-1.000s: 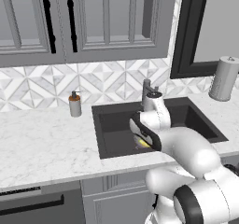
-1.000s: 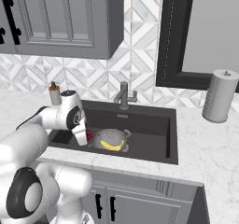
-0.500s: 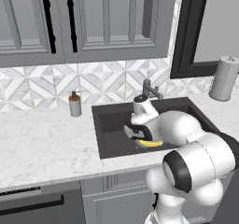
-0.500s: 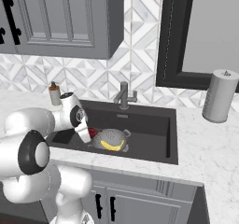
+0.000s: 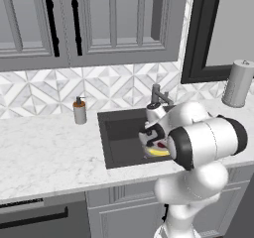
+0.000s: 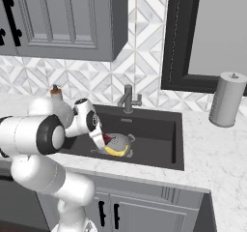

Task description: Put the colander in the sink, put the pear, banana in the colander, and turn on the sink faucet and pour water over the colander.

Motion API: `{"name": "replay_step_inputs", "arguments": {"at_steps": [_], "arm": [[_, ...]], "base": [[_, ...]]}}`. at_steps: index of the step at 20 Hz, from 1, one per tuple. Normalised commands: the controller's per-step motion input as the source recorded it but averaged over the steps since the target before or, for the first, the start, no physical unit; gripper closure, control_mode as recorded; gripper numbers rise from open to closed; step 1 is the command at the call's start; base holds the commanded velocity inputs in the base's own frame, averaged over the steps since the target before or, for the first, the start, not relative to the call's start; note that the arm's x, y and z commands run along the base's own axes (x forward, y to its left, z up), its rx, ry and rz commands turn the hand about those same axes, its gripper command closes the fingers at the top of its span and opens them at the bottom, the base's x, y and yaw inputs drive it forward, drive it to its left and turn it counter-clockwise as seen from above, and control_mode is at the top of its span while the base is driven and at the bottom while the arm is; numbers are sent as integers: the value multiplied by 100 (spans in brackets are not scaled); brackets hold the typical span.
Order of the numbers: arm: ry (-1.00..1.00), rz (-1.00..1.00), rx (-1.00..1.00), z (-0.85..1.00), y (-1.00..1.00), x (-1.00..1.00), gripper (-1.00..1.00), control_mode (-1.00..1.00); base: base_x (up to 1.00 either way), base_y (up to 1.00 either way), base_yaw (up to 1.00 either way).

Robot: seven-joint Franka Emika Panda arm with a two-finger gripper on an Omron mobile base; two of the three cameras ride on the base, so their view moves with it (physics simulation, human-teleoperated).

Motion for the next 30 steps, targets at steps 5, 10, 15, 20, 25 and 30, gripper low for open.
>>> {"name": "replay_step_inputs", "arguments": {"at_steps": [5,10,15,20,25,30], "arm": [[0,0,0,-46,-22,15,100,-100],[0,0,0,-43,0,27,100,-100],[0,0,0,-26,0,37,100,-100],[0,0,-1,-20,0,40,100,-100],[0,1,-5,-45,9,28,100,-100],[0,2,-4,-63,5,1,100,-100]], "base": [[0,0,0],[0,0,0],[0,0,0],[0,0,0],[0,0,0],[0,0,0]]}}
